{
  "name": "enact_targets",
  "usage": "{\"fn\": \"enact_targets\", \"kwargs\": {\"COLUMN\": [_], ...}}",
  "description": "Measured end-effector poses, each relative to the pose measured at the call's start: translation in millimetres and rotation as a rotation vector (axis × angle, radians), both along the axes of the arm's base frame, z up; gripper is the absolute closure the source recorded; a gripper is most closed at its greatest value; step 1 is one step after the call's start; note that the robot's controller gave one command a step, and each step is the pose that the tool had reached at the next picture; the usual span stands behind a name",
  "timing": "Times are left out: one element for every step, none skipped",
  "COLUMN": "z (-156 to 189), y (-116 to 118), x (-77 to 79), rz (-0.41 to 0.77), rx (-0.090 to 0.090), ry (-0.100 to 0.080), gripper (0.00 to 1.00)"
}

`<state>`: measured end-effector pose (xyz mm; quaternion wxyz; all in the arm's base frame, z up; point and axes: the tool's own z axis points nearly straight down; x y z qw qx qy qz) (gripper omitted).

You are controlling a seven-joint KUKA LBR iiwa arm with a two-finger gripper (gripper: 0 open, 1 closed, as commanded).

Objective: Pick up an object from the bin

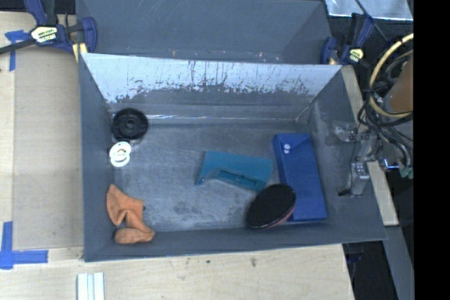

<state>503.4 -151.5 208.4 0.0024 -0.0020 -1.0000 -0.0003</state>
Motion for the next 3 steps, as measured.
{"fn": "enact_targets", "kwargs": {"z": [4, -56, -63], "y": [1, 36, 74], "x": [1.1, -2.7, -8.7], "rz": [0.004, 0.142, 0.44], "rx": [-0.001, -0.002, 0.001], "ry": [-0.007, -0.01, -0.004], "gripper": [0.0, 0.0, 0.0]}}
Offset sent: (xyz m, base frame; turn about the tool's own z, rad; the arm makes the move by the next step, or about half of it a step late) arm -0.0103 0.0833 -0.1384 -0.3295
